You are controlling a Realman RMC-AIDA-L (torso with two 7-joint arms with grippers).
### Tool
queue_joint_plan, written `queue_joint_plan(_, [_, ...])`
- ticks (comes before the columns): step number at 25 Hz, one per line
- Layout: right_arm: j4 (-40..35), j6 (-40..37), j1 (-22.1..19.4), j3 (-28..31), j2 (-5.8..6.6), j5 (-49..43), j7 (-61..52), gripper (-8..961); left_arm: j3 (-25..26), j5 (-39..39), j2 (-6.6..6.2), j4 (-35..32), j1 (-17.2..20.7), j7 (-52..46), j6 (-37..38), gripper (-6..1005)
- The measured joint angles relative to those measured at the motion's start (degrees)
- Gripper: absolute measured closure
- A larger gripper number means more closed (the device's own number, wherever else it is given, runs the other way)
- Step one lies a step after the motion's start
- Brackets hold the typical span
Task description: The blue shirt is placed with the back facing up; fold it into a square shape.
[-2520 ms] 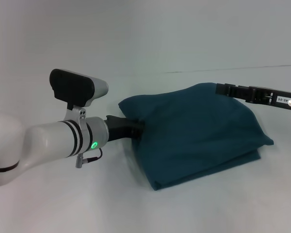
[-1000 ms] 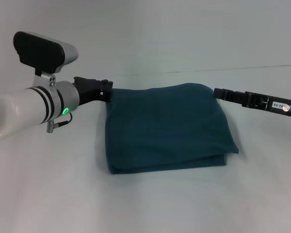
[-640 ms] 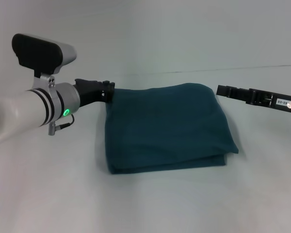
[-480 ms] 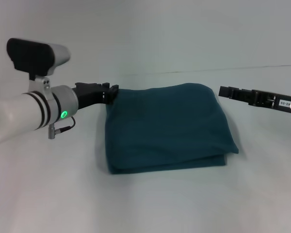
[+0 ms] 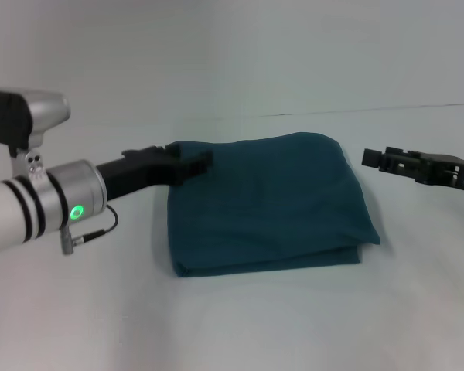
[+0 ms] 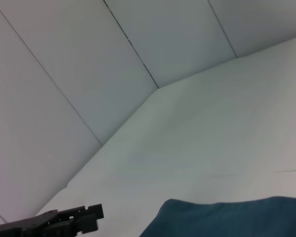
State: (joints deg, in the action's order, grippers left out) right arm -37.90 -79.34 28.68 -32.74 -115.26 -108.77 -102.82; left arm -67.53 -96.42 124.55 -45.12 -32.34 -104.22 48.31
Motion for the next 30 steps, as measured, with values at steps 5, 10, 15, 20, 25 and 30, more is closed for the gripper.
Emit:
queue_joint_plan(5, [-0.4, -0.82, -1.06, 0.06, 0.42, -0.23, 0.62, 172, 0.47, 0.54, 0.06, -2.37, 2.82, 1.33, 9.85, 254])
queue_joint_plan(10, [-0.29, -1.84, -1.8, 0.13, 1.05, -0.12, 0.81, 222, 2.5, 0.35, 0.08, -2.55, 4.3, 4.43, 18.7, 153])
queue_joint_plan(15, [-0.39, -8.82, -2.42, 0.6, 0.66, 0.09, 6.23, 288, 8.84, 0.54, 0.05, -1.54, 5.84, 8.38, 29.47, 104])
queue_joint_plan(20, [-0.46, -15.26, -2.22, -0.1, 0.25, -0.68, 12.23, 218, 15.27, 0.54, -0.26, 0.46, 6.72, 10.31, 36.52, 100])
queue_joint_plan(25, [-0.4, -17.06, -1.16, -3.89, 0.13, -3.29, 15.09, 149, 15.85, -0.29, -0.2, 0.93, 7.79, 13.41, 39.41, 102])
queue_joint_plan(30, [-0.76, -16.75, -0.6, -6.2, -0.19, -5.19, 15.22, 82, 15.69, -2.8, -0.01, 1.59, 8.64, 17.76, 42.98, 103])
